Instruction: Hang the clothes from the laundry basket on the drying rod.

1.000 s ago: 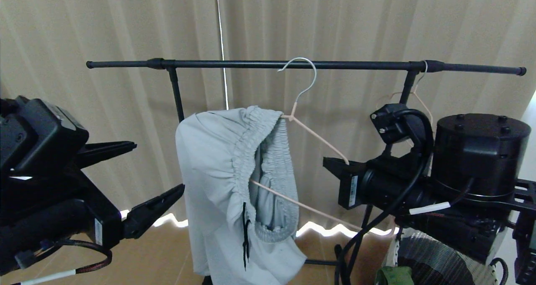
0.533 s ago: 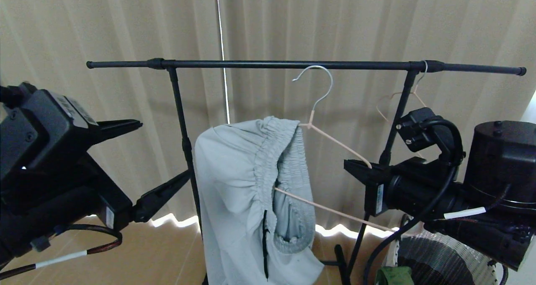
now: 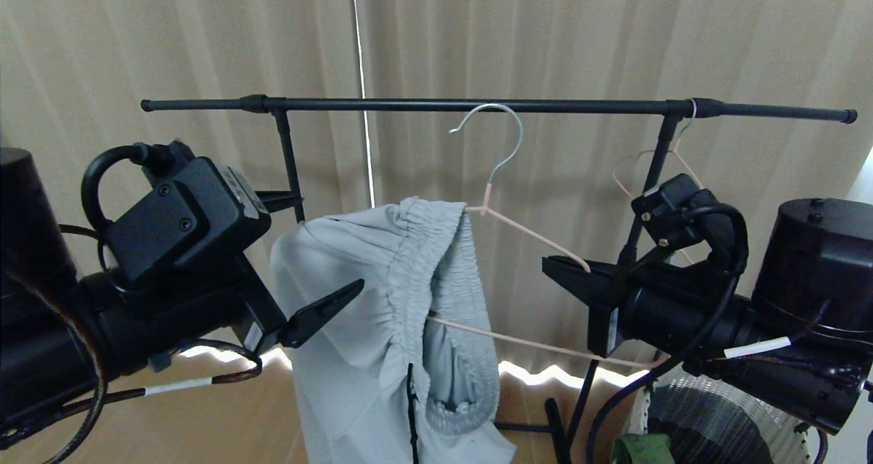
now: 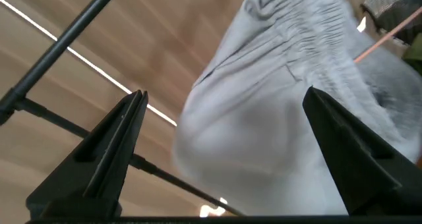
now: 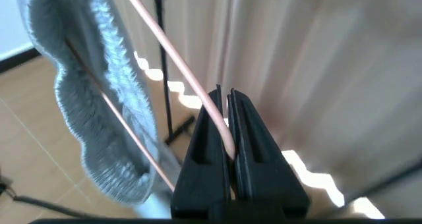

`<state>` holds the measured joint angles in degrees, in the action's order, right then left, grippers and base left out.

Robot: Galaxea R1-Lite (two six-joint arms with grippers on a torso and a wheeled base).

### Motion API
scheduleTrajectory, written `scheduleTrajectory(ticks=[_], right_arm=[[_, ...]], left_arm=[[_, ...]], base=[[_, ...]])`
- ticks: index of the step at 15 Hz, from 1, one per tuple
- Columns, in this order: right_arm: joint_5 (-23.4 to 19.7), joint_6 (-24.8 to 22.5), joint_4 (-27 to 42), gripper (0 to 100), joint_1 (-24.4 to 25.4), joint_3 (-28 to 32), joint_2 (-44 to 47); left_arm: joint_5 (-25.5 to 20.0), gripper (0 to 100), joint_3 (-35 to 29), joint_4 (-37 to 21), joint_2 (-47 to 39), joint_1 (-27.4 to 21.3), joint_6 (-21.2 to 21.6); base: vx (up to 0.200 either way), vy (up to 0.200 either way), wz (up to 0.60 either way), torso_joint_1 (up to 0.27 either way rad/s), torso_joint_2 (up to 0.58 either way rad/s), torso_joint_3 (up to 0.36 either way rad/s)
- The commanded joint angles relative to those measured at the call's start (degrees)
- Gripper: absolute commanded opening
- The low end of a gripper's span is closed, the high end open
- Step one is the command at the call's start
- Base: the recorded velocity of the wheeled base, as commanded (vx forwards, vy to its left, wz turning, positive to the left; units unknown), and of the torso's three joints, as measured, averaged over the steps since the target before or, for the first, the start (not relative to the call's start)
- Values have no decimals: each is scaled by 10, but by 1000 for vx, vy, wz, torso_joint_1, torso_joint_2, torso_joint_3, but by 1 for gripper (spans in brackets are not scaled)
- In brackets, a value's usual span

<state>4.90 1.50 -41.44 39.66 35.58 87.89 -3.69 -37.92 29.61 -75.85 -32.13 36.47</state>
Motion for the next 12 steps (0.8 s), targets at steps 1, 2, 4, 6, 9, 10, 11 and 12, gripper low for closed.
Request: scheduleTrajectory(ticks=[1, 2, 4, 6, 9, 10, 11, 12], right_arm=[[-2, -7, -11, 0, 0, -2, 20], [-2, -11, -12, 0, 1, -2, 24], [-16, -13, -13, 0, 1, -11, 22], [-30, -15, -45, 0, 1, -28, 21], [-38, -36, -72, 0, 1, -46, 21], [-38, -36, -72, 0, 1, -46, 21], [-60, -44, -72, 0, 1, -54, 18], [-63, -45, -72, 0, 2, -55, 18]], left_arm=[[0, 100, -5, 23, -40, 1, 4], [2, 100, -9, 39, -53, 1, 4], [4, 100, -16, 61, -69, 1, 18], [4, 100, -13, 63, -69, 1, 28], [4, 100, -8, 63, -77, 1, 28], [4, 100, -8, 63, -77, 1, 28], [4, 100, -9, 63, -81, -1, 29], [4, 100, -10, 63, -82, -2, 30]], base=[[0, 0, 0, 0, 0, 0], [0, 0, 0, 0, 0, 0], [0, 0, 0, 0, 0, 0], [0, 0, 0, 0, 0, 0], [0, 0, 0, 0, 0, 0], [0, 0, 0, 0, 0, 0], [0, 0, 0, 0, 0, 0], [0, 0, 0, 0, 0, 0]])
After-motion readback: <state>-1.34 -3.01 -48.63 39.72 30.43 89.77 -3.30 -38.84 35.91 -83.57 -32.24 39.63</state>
